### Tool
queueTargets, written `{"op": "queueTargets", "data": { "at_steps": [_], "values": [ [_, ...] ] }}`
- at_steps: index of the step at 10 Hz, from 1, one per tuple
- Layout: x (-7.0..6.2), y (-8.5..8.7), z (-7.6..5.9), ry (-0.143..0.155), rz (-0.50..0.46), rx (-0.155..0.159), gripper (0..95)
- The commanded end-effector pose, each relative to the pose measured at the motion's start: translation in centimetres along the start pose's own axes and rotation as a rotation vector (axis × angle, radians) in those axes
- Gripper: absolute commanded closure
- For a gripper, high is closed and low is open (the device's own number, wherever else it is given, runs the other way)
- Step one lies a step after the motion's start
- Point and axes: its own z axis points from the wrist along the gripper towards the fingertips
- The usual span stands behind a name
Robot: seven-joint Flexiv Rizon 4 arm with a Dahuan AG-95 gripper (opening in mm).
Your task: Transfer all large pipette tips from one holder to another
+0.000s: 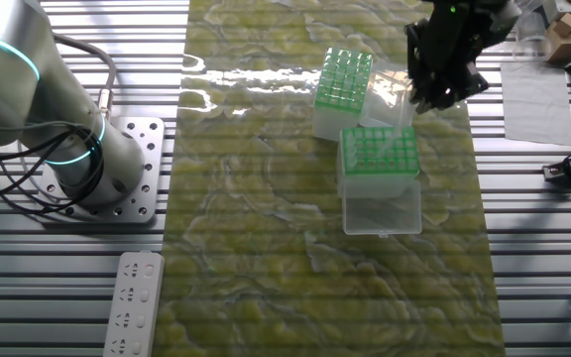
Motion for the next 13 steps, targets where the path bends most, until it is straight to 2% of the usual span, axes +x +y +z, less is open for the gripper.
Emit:
{"op": "queueTargets", "data": {
  "at_steps": [1, 13],
  "values": [
    [0.20, -0.07, 0.14, -0.007, -0.002, 0.003, 95.0],
    [0.27, 0.05, 0.78, -0.016, 0.004, 0.003, 95.0]
  ]
}}
